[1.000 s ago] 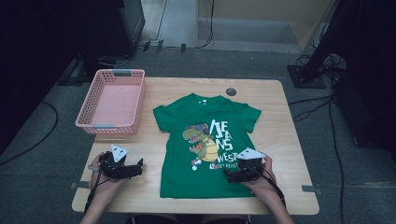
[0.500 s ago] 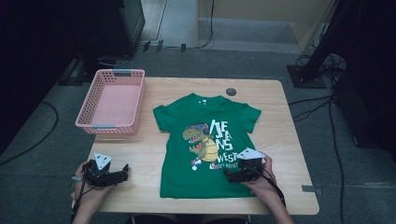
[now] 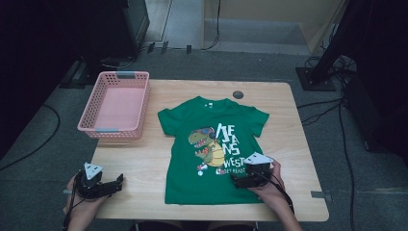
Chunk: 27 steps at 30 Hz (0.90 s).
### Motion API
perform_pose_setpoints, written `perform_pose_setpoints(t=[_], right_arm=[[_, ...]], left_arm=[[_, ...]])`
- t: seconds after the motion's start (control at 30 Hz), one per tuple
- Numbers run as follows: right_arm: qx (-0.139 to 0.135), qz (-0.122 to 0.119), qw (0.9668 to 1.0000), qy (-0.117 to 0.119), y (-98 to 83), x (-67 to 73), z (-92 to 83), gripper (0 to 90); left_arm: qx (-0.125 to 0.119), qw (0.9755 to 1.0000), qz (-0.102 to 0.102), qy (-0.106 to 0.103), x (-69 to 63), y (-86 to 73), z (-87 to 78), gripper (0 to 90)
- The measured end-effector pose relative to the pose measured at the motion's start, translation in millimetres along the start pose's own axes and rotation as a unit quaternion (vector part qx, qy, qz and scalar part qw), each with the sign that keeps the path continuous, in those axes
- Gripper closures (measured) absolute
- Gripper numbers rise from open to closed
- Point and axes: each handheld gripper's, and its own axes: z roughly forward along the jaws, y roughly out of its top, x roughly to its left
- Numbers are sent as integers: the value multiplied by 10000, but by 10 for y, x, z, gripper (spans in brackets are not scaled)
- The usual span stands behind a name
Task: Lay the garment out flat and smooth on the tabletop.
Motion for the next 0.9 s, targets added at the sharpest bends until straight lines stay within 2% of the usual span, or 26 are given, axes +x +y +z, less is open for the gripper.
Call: perform_pose_setpoints(t=[0.03,0.23,0.3,0.47,0.63,0.9], right_arm=[[-2,9,10000,-8,0,0,0,0],[-39,157,9997,-163,-7,-5,-14,0],[-148,231,9994,-202,-13,-17,-38,0],[-413,516,9977,-123,-14,-75,-151,0],[-452,465,9976,-242,-32,-103,-225,0],[-534,603,9957,-468,-57,-217,-328,0]], left_arm=[[21,10000,-62,-30,13,3,6,0],[27,10000,-80,-16,23,30,32,1],[22,10000,-78,-22,25,36,39,1],[16,10000,-76,-29,30,45,49,1],[14,10000,-68,-42,37,48,53,1],[14,10000,-67,-42,37,48,53,1]])
